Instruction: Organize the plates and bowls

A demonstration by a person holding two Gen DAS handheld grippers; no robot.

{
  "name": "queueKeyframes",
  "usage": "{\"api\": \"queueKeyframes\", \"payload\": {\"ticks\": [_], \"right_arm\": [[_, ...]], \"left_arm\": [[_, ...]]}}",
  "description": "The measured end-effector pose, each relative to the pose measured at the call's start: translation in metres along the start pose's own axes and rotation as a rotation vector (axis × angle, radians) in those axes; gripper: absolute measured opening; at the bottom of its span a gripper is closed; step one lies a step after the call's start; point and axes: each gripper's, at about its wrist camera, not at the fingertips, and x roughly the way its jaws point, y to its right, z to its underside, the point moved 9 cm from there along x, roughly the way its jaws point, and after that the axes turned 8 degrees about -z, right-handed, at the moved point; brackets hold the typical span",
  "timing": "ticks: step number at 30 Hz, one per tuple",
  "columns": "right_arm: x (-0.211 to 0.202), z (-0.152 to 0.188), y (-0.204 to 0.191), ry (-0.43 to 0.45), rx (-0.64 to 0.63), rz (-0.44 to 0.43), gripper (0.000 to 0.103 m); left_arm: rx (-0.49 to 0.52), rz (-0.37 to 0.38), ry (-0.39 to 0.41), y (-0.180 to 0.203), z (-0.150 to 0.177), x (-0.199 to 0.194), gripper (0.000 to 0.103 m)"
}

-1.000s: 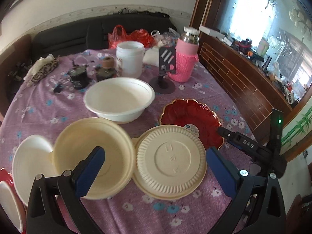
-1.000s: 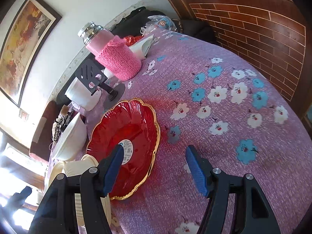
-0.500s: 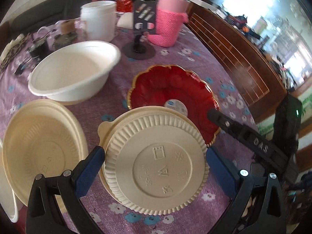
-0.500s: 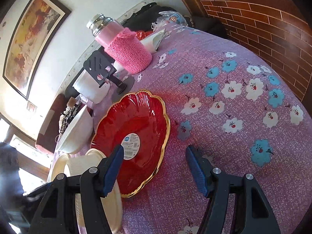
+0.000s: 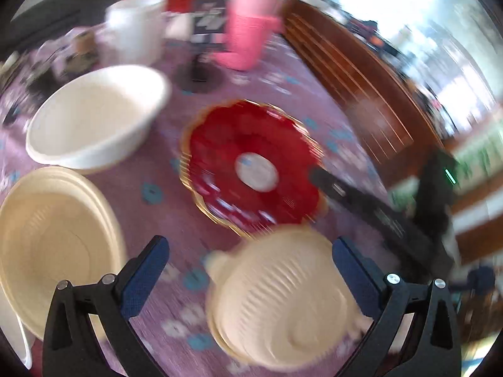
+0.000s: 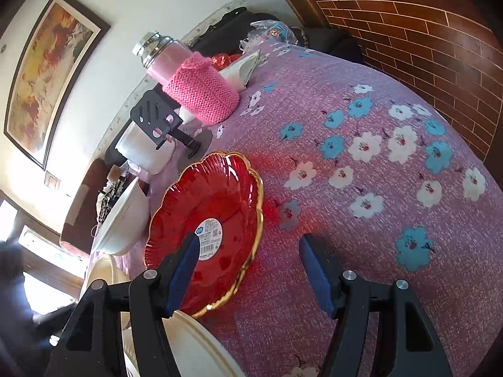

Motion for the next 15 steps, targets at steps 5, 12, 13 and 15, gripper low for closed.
{"api": "queueKeyframes", "payload": {"ticks": [5, 12, 13, 15], "right_arm": [[0.011, -0.002, -0.007, -0.014, -0.037, 0.007, 0.049], [0.012, 0.002, 0.003, -0.048, -0.004, 0.014, 0.010], [0.008, 0.001, 0.005, -0.042, 0.000, 0.026, 0.009], [-0.002, -0.001, 0.012, -0.025, 0.008, 0.059, 0.008]], "left_arm": [[-0.098, -0.012, -0.047, -0.016, -0.010, 0.031, 0.103], [-0.078, -0.042, -0.048, -0.005, -0.010, 0.044, 0.103], [-0.077, -0.039, -0.046, -0.003, -0.011, 0.044, 0.103], [-0.081, -0.034, -0.042, -0.001, -0.014, 0.044, 0.103]]}}
